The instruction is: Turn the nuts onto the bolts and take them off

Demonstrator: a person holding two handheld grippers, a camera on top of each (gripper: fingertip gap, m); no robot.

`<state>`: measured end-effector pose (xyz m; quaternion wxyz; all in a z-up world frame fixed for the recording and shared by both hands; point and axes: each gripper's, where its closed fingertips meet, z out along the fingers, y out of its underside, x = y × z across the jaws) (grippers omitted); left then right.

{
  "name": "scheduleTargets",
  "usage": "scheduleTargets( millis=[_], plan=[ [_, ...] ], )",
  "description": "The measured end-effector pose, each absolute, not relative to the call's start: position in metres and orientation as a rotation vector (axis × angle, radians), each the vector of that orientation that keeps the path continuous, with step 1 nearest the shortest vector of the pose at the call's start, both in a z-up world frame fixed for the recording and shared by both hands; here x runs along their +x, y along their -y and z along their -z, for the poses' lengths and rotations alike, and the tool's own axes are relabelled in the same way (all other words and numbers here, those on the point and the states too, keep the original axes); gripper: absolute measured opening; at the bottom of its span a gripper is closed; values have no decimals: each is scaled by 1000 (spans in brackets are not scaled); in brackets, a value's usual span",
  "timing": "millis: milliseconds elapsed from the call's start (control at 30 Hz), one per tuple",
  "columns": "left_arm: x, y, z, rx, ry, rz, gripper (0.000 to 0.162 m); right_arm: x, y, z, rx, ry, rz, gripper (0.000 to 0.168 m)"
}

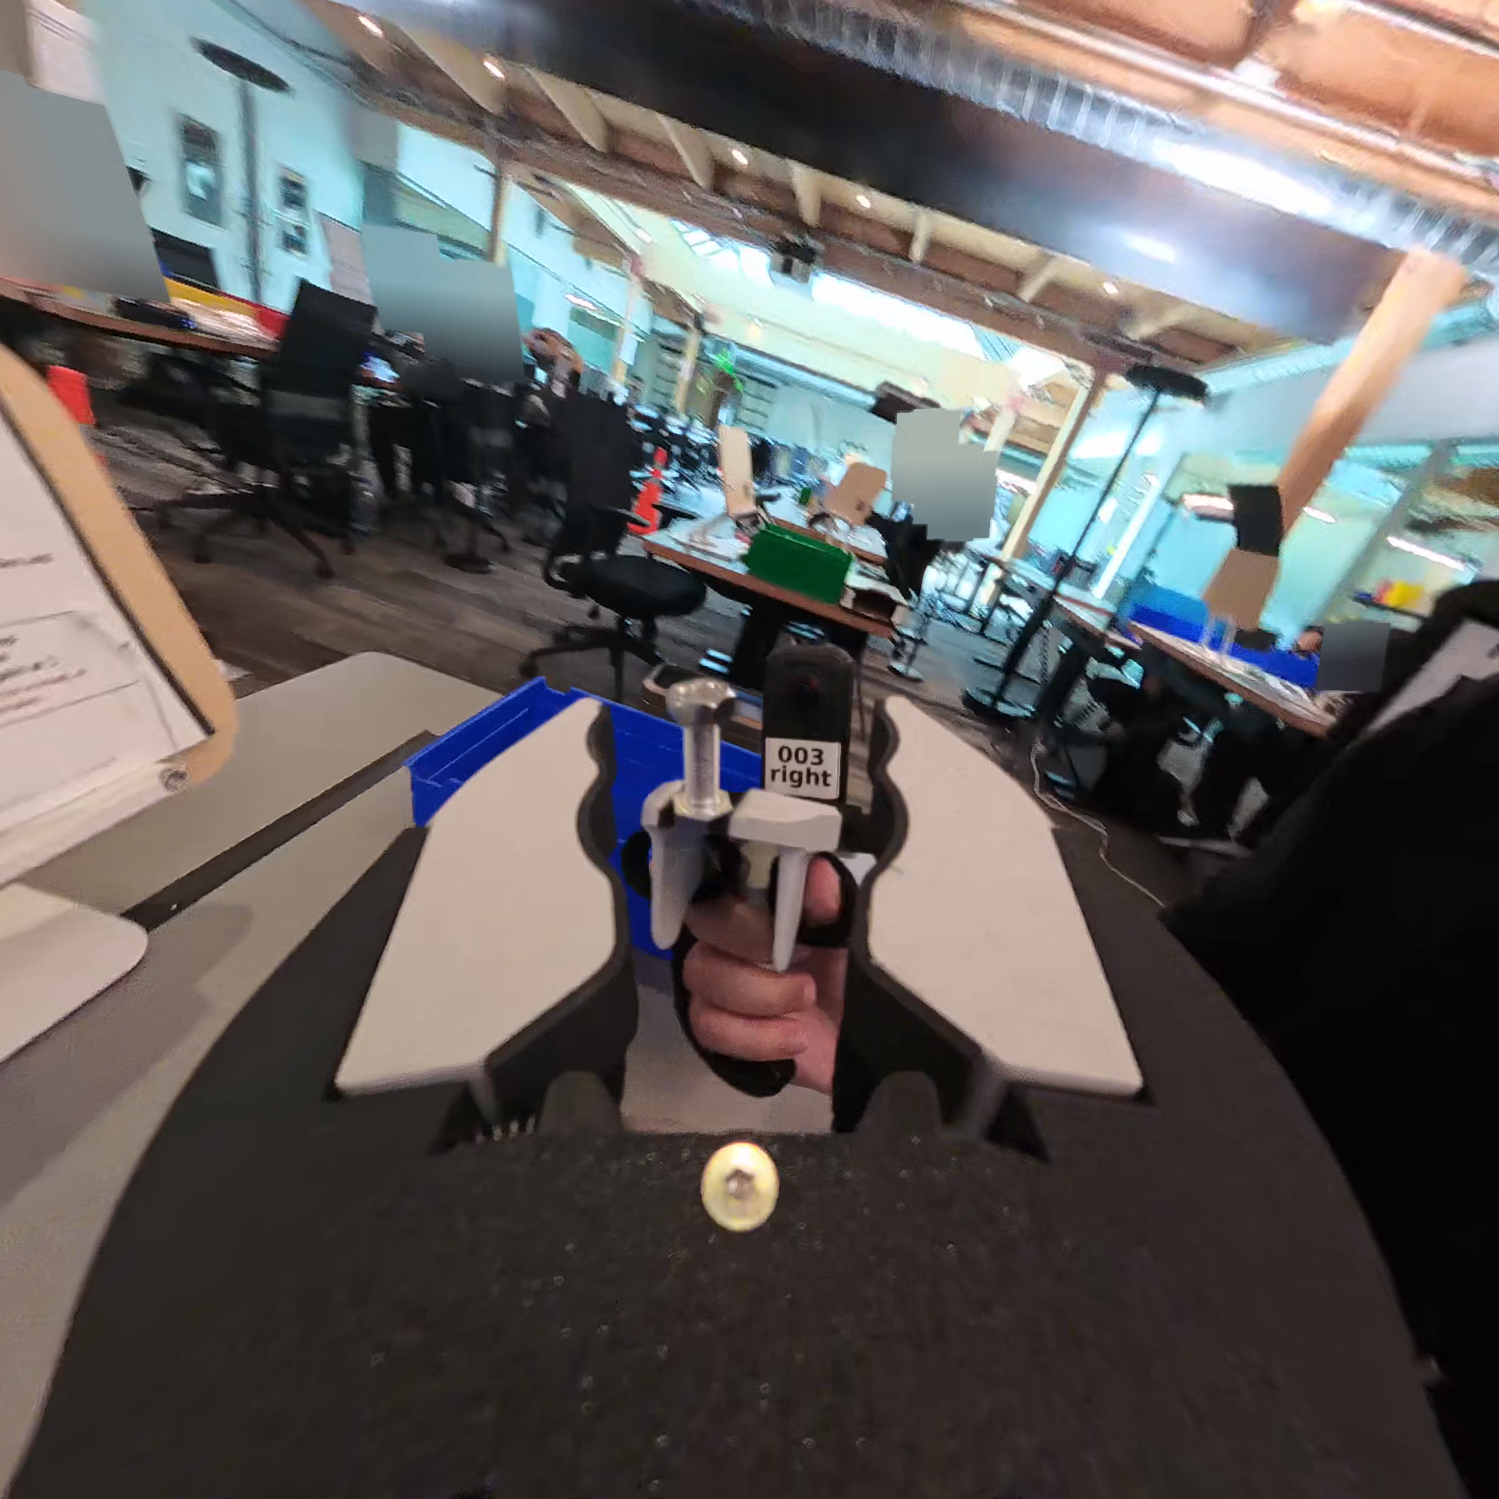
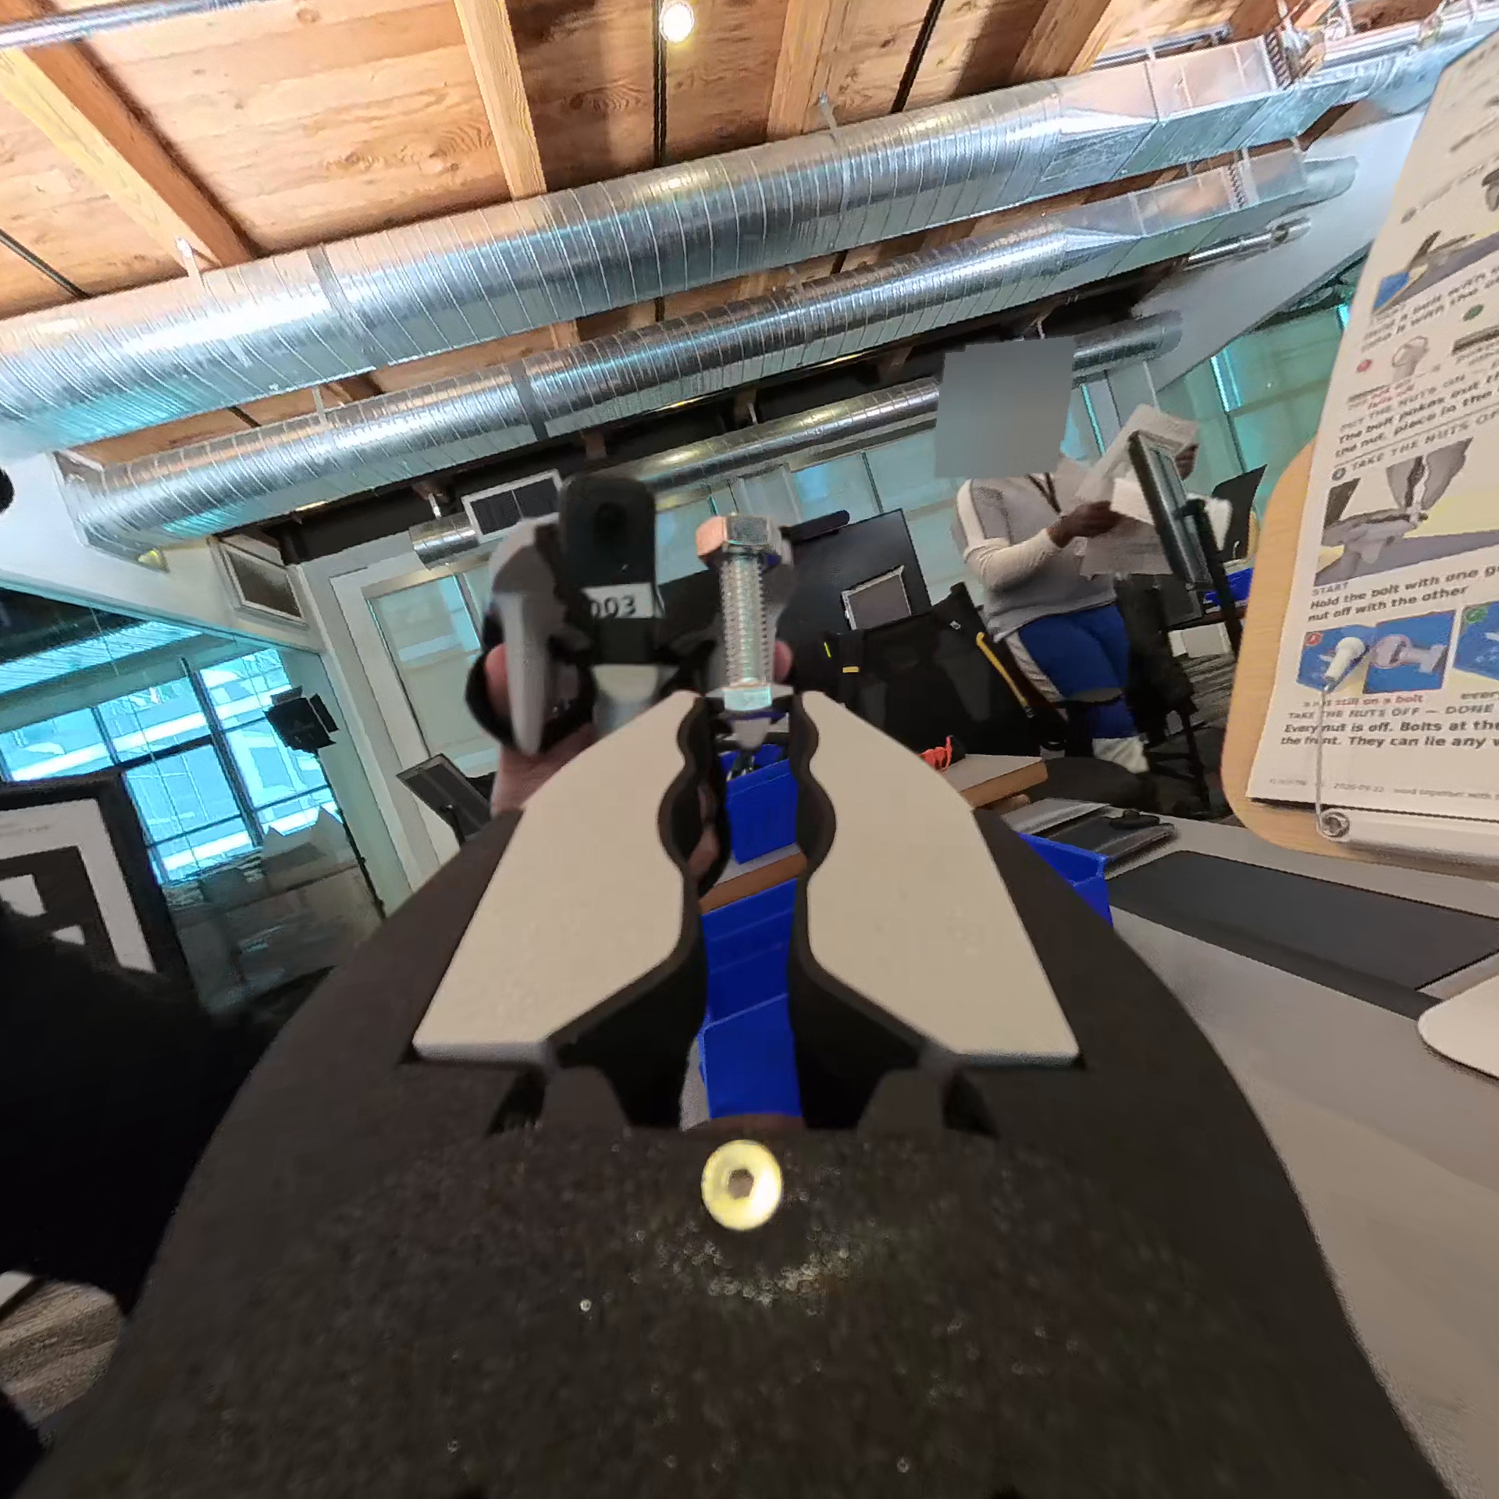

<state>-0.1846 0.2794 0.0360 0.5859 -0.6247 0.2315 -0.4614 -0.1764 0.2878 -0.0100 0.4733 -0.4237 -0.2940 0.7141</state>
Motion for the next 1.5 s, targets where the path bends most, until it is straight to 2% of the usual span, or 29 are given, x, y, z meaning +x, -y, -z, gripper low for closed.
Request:
scheduleTargets(
  millis=[167, 1500],
  plan=[
    [-180, -275, -22, -1525, -459, 1028, 69, -185, -284, 15, -1044, 761, -1754, 19],
    [-166, -267, -22, -1496, -537, 972, 72, -194, -274, 15, -1097, 803, -1715, 19]
  ],
)
